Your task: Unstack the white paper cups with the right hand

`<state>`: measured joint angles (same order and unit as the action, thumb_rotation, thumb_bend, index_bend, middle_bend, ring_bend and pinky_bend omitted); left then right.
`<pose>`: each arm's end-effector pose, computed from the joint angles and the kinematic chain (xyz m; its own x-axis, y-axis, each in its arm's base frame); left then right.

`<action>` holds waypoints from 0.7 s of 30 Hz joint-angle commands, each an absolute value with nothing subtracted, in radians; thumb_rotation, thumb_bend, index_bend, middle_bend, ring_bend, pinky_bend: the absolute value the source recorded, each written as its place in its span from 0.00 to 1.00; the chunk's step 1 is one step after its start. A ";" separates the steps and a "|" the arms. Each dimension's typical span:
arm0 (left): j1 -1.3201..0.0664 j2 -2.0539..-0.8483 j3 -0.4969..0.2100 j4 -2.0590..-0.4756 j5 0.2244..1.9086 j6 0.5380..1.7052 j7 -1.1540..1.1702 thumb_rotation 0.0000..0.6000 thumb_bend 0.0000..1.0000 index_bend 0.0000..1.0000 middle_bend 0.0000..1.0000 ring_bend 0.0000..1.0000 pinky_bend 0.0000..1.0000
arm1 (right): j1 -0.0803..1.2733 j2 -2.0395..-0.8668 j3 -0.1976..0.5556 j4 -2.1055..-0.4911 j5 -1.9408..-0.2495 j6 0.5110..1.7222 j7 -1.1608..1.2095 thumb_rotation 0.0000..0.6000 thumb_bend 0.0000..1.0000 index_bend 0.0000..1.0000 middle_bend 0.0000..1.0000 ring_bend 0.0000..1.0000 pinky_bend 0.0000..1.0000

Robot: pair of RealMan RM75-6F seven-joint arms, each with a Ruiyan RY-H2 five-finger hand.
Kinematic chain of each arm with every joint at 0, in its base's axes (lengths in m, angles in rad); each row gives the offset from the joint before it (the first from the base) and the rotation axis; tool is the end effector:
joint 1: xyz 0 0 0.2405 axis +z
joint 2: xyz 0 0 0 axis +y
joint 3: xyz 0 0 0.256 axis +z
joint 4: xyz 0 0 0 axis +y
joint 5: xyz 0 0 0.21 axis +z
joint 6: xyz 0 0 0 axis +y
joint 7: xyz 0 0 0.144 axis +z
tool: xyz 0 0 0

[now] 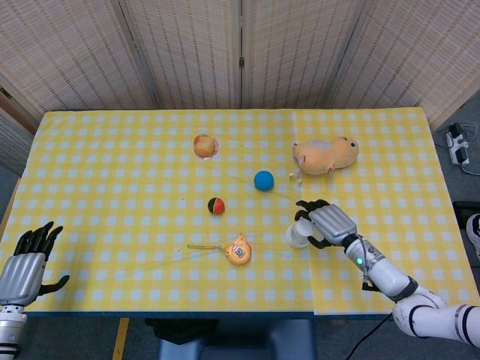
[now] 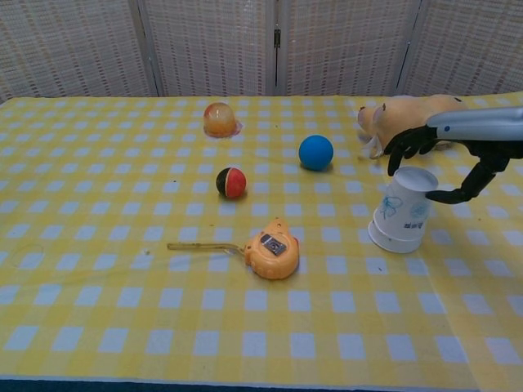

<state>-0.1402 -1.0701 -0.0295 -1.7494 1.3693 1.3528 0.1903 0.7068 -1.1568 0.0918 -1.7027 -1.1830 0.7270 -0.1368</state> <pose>-0.3022 0.1889 0.1472 0.4683 0.1533 0.8702 0.8775 0.0344 -0.4783 -0.1927 -0.3191 0.0572 0.4858 -0.4737 0.7346 -0.8657 -0.3766 0.3297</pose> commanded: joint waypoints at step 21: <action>-0.144 -1.058 -0.028 -1.767 1.380 1.353 0.184 1.00 0.25 0.00 0.00 0.00 0.00 | 0.573 -0.951 0.117 -1.852 -1.355 0.981 0.036 1.00 0.44 0.40 0.14 0.18 0.13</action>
<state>-0.1440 -1.0576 -0.0276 -1.7673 1.3800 1.3530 0.1837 0.5862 -0.9610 0.1197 -1.8515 -1.3467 0.9698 0.0205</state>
